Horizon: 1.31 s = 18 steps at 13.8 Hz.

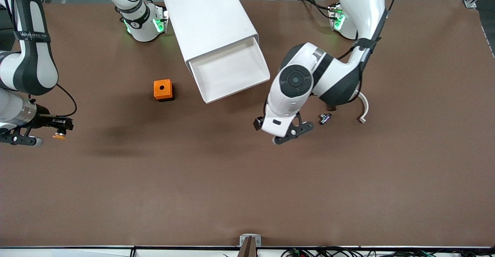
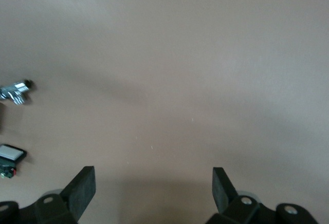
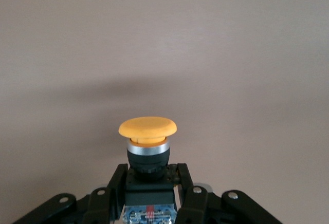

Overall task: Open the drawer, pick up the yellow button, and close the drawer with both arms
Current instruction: 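Lift the button out with the right gripper while the left gripper pushes the drawer, then set the yellow button on the table with the right gripper and withdraw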

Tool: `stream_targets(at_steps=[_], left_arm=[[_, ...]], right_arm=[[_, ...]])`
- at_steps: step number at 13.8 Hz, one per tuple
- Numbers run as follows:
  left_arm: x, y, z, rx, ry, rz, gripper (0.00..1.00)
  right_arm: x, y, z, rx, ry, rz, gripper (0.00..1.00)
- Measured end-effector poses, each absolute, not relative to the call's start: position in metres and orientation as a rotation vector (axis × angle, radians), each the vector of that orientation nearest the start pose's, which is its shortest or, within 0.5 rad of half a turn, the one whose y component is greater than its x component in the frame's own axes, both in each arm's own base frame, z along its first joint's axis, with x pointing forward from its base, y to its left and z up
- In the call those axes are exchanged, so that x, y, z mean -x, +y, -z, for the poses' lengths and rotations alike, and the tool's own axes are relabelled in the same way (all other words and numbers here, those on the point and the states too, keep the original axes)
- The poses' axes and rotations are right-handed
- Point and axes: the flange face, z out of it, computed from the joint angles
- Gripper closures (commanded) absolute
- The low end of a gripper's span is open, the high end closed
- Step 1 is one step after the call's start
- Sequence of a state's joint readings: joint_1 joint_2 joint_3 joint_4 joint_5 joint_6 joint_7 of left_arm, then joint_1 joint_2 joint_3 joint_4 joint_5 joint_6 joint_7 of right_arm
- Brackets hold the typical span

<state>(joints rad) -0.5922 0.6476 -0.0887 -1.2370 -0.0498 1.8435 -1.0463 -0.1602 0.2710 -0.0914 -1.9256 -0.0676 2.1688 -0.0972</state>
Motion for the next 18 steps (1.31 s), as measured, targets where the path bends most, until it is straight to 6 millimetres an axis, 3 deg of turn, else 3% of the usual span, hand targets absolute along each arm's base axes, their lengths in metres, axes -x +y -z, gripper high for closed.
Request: stream_targets(at_steps=[4,8,12,16,17,18], left_arm=[[-0.553,-0.478,-0.384,3.122,-0.549,-0.167,0.00],[-0.541,-0.492,-0.384,3.131,-0.511,-0.176,0.00],[-0.520,-0.513,-0.385,3.155,-0.453,-0.216,0.00],[-0.511,-0.522,-0.382,3.155,-0.429,-0.230,0.00],[-0.509,-0.524,-0.381,3.155,-0.421,-0.233,0.00],[-0.506,-0.527,-0.379,3.154,-0.413,-0.235,0.00]], right_arm=[[-0.580,-0.187,-0.276,3.220,0.180,-0.018,1.00],[-0.579,-0.193,-0.222,3.220,0.179,-0.031,1.00],[-0.583,-0.188,-0.198,3.221,0.158,0.001,1.00],[-0.583,-0.188,-0.181,3.223,0.153,0.015,1.00],[-0.583,-0.188,-0.177,3.223,0.152,0.012,0.84],[-0.584,-0.188,-0.175,3.224,0.152,0.012,0.01]])
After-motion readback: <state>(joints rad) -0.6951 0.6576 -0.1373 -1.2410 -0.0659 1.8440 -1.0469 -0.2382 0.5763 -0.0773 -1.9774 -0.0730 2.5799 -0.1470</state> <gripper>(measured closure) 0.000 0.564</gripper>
